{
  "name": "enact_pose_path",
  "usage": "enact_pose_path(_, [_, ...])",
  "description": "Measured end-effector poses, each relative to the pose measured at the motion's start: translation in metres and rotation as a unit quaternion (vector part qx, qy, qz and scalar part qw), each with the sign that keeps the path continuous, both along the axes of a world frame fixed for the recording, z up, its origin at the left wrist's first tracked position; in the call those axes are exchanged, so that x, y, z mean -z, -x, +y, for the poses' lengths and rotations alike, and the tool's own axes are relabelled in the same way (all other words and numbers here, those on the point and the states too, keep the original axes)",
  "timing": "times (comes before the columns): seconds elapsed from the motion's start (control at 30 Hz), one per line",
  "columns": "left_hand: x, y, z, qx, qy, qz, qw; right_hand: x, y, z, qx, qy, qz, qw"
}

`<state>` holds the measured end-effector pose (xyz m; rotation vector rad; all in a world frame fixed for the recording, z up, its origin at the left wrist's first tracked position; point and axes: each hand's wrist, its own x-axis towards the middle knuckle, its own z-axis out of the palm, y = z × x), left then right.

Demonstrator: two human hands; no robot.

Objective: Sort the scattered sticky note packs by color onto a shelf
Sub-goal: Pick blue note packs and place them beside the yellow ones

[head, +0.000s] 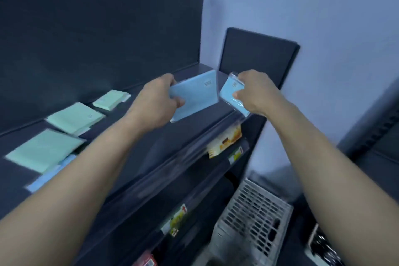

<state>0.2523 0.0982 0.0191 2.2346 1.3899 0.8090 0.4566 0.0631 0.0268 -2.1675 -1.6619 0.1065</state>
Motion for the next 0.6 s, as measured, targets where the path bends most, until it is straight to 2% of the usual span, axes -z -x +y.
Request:
enact_pose_path(0.17, [0.011,-0.063,-0.050,0.123,0.026,-0.026,0.992,0.003,-0.046,-0.098,0.120,-0.002,-0.023,0.992])
enact_pose_path(0.33, [0.018,-0.138,-0.111,0.233,0.044,-0.029,0.971,-0.001,-0.097,-0.205,0.247,-0.054,-0.006,0.968])
enact_pose_path(0.6, [0.018,-0.271,-0.266,0.420,0.063,0.000,0.905,-0.006,-0.171,-0.404,0.395,-0.062,-0.020,0.917])
